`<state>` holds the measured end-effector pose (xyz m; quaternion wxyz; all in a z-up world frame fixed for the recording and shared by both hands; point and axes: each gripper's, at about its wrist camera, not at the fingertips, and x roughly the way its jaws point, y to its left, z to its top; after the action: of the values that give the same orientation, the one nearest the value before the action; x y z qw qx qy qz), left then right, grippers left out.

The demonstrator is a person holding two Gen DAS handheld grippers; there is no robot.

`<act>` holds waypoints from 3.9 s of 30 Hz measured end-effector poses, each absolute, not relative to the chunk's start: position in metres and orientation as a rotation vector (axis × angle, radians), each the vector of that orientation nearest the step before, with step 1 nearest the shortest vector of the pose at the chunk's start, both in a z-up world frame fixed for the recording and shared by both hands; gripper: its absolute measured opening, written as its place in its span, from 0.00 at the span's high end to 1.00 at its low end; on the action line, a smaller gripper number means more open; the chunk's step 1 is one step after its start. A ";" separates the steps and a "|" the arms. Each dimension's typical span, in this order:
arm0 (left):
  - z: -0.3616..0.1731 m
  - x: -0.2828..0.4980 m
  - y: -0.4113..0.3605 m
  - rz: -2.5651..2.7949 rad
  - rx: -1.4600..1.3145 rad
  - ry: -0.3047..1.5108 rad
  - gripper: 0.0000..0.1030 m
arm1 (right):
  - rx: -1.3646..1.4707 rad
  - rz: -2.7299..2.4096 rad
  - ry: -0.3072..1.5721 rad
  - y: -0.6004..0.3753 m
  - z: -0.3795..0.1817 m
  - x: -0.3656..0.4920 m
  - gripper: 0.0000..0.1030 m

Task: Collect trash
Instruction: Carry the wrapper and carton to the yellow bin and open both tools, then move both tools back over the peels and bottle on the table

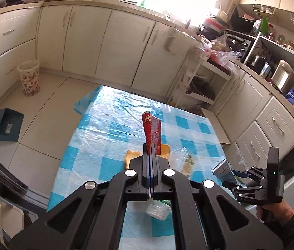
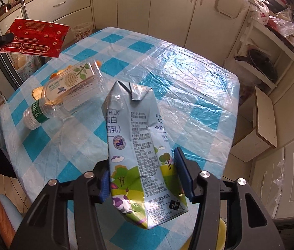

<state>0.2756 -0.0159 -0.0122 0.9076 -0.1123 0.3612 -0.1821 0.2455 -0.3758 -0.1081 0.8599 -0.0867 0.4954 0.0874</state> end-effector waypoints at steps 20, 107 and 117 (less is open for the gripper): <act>-0.035 0.186 -0.287 -0.811 -0.002 0.877 0.99 | -0.018 -0.129 1.443 -0.547 -0.202 0.146 0.48; -0.136 0.382 -0.069 -0.098 -0.105 1.208 0.29 | 0.241 0.184 1.187 -0.247 -0.141 0.298 0.08; -0.142 0.380 -0.070 -0.112 -0.116 1.222 0.29 | 0.153 0.025 1.129 -0.290 -0.125 0.290 0.09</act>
<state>0.3803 -0.0705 -0.1418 0.8160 -0.0543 0.5731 -0.0526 0.2900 -0.2900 -0.1250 0.8419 0.0726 0.5345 0.0118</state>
